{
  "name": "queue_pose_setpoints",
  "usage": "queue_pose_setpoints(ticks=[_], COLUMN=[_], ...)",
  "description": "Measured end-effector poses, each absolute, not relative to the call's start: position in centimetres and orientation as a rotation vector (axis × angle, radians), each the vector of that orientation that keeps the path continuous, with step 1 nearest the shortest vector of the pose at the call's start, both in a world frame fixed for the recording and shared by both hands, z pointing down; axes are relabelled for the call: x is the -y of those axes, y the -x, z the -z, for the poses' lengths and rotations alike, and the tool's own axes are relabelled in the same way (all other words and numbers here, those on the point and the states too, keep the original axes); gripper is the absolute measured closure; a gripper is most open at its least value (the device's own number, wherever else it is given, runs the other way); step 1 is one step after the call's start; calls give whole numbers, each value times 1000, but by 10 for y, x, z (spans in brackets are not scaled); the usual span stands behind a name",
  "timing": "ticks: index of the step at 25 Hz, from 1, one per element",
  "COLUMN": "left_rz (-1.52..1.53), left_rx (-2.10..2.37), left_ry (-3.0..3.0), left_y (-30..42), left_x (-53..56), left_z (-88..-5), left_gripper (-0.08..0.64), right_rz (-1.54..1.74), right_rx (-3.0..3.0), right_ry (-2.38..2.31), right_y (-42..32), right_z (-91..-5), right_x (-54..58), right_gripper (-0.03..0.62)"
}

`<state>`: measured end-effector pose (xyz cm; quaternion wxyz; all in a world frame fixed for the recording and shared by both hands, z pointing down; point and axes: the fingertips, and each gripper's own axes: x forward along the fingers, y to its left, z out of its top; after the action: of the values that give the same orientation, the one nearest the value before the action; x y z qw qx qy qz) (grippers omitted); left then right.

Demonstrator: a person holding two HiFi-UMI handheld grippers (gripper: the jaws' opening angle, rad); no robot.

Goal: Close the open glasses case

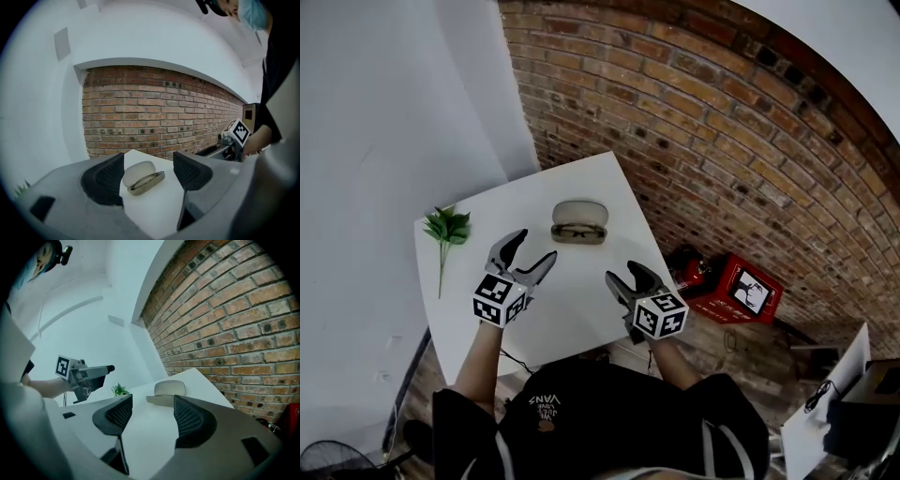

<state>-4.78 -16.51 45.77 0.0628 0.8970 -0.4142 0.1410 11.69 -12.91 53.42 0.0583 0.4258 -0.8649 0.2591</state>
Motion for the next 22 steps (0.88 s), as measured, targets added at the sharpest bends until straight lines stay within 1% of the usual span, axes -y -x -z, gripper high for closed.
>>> queue_pose_setpoints(ticks=[3, 6, 9, 12, 17, 22], left_rz=[-493, -583, -681, -749, -782, -715], left_rx=[1154, 1015, 881, 781, 616, 537], left_ry=[-2756, -2801, -2837, -2844, -2833, -2800], left_y=[43, 36, 30, 27, 23, 23], left_x=[188, 206, 225, 245, 267, 280], left_z=[-457, -466, -485, -511, -551, -584], left_gripper=[222, 188, 136, 109, 83, 66], right_rz=[-775, -778, -794, -809, -785, -790], right_rx=[2615, 2607, 2582, 2547, 2495, 2454], right_ry=[-1323, -1347, -1352, -1369, -1412, -1409], right_y=[-111, -103, -96, -91, -83, -73], right_z=[-538, -542, -551, -564, -580, -598], right_x=[147, 162, 176, 192, 224, 242], right_gripper=[349, 354, 353, 353, 364, 377])
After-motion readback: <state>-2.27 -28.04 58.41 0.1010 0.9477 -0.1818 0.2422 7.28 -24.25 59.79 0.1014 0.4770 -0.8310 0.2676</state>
